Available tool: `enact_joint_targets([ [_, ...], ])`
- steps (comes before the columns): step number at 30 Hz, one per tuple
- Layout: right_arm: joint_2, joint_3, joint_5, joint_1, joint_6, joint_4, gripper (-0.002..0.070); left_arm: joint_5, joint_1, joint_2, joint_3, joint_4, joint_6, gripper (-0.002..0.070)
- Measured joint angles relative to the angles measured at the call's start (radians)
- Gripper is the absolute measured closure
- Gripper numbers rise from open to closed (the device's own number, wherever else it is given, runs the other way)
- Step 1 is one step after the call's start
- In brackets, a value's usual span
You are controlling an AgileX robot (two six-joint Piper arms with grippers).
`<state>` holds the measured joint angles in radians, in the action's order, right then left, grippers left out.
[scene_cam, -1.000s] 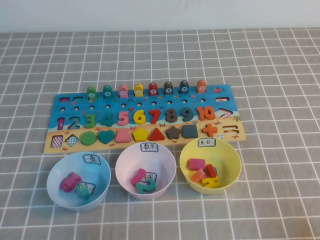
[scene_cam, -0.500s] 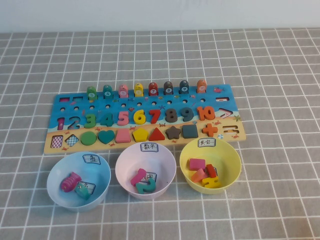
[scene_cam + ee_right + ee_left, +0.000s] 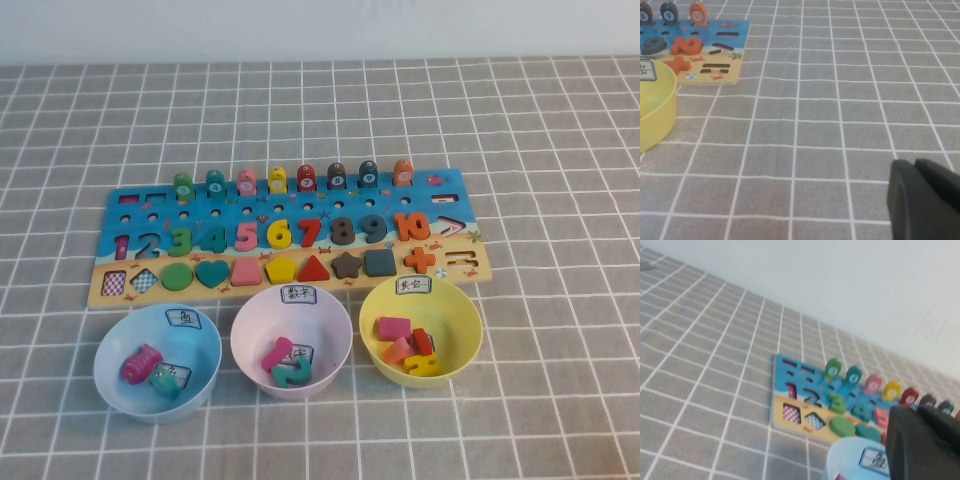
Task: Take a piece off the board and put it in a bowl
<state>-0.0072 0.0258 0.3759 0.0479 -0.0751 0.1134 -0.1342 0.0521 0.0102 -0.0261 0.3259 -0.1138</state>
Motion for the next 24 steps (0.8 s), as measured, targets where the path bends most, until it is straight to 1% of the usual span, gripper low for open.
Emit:
enact_joint_targets([
  [6,0.000,0.000,0.000,0.000,0.000,0.000,0.0694,0.053,0.000,0.000,0.000,0.009,-0.023,0.0680],
  [9,0.000,0.000,0.000,0.000,0.000,0.000,0.0694,0.055,0.000,0.000,0.005,0.039,-0.037,0.0680],
  [12,0.000,0.000,0.000,0.000,0.000,0.000,0.0694,-0.023,0.000,-0.015,0.078,0.041,-0.037,0.0680],
  [15,0.000,0.000,0.000,0.000,0.000,0.000,0.0694,-0.132,0.000,-0.104,0.195,0.018,-0.037,0.0679],
  [21,0.000,0.000,0.000,0.000,0.000,0.000,0.0694,-0.374,0.000,-0.403,0.444,-0.033,-0.034,0.0679],
  [24,0.000,0.000,0.000,0.000,0.000,0.000,0.0694,-0.471,0.000,-0.573,0.581,-0.048,0.020,0.0679],
])
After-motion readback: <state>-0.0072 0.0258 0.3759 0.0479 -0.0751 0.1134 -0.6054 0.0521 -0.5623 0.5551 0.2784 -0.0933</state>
